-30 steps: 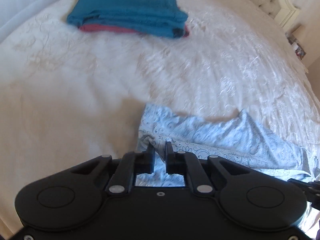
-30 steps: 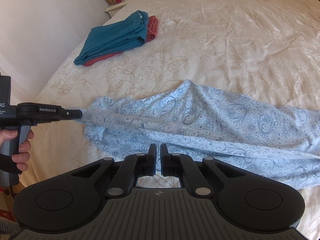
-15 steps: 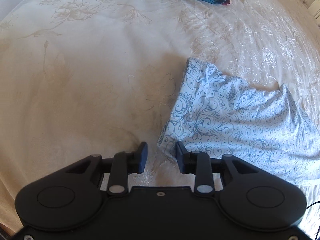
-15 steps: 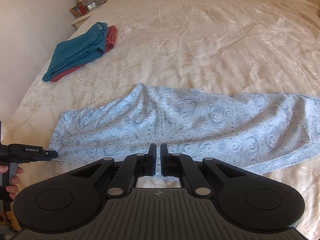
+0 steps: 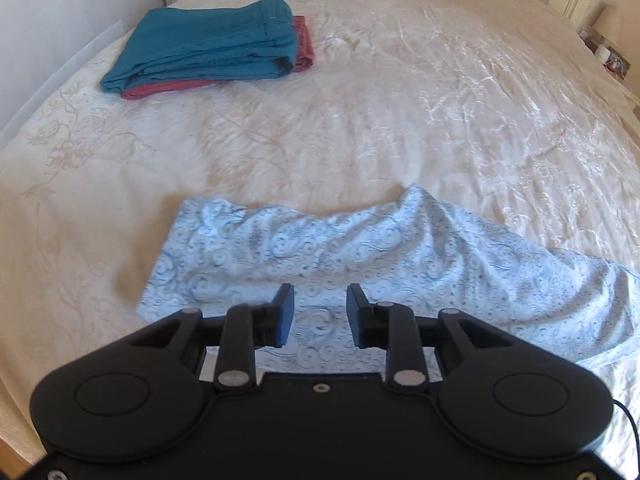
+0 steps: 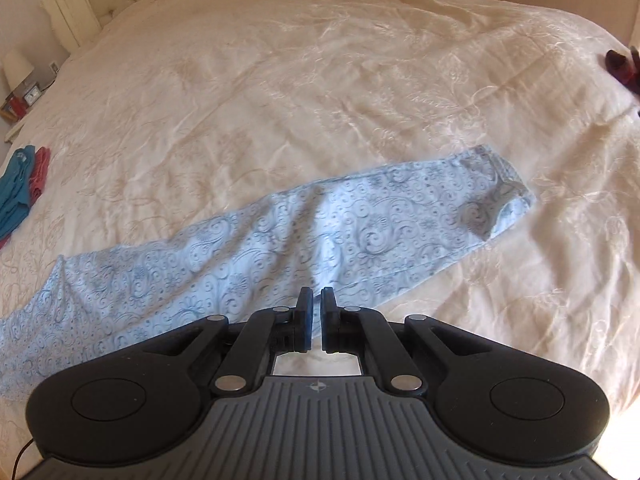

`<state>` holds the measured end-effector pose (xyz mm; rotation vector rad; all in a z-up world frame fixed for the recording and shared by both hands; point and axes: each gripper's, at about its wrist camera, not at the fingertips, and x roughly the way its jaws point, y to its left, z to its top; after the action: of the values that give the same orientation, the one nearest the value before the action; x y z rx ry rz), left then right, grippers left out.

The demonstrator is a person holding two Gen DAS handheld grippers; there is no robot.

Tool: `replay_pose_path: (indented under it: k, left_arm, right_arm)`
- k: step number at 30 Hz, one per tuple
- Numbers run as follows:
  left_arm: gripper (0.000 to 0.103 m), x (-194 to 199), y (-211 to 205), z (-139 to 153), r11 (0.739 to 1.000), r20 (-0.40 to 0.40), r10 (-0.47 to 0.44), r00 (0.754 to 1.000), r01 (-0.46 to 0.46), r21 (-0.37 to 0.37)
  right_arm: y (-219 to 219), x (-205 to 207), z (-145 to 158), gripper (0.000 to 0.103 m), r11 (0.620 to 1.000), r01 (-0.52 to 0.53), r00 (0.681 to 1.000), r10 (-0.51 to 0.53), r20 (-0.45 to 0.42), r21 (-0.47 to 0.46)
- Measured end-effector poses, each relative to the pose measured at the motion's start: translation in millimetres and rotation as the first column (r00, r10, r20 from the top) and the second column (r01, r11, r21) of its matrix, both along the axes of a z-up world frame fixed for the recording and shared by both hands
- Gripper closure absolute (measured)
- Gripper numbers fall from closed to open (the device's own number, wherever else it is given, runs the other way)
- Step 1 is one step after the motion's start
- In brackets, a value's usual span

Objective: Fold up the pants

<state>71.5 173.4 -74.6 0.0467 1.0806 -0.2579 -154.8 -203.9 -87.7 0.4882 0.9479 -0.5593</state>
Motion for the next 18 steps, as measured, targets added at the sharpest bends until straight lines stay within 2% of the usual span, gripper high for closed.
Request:
replay_pose_path:
  k: [4, 9, 12, 18]
  left_arm:
    - [0.066, -14.4, -53.6, -7.5, 0.995, -0.058, -0.077, 0.995, 0.073, -0.062]
    - [0.062, -32.6, -122.4, -23.0, 0.980, -0.111, -0.193, 0.975, 0.184, -0.079]
    - [0.059, -42.8, -153.4, -36.1, 0.973, -0.144, -0.231, 0.962, 0.225, -0.055]
    - [0.059, -55.8, -183.9, -69.4, 0.972, -0.241, -0.223, 0.945, 0.235, 0.022]
  right_arm:
    - [-45.2, -10.4, -7.6, 0.099, 0.999, 0.046, 0.999, -0.047, -0.019, -0.005]
    - [-104.9, -20.1, -21.7, 0.099, 0.988, 0.157, 0.985, -0.157, -0.070, -0.006]
    - [-131.6, -24.1, -32.5, 0.099, 0.982, 0.185, 0.981, -0.183, -0.067, 0.028]
    - [-157.5, -21.1, -44.8, 0.098, 0.987, 0.138, 0.989, -0.133, -0.064, 0.080]
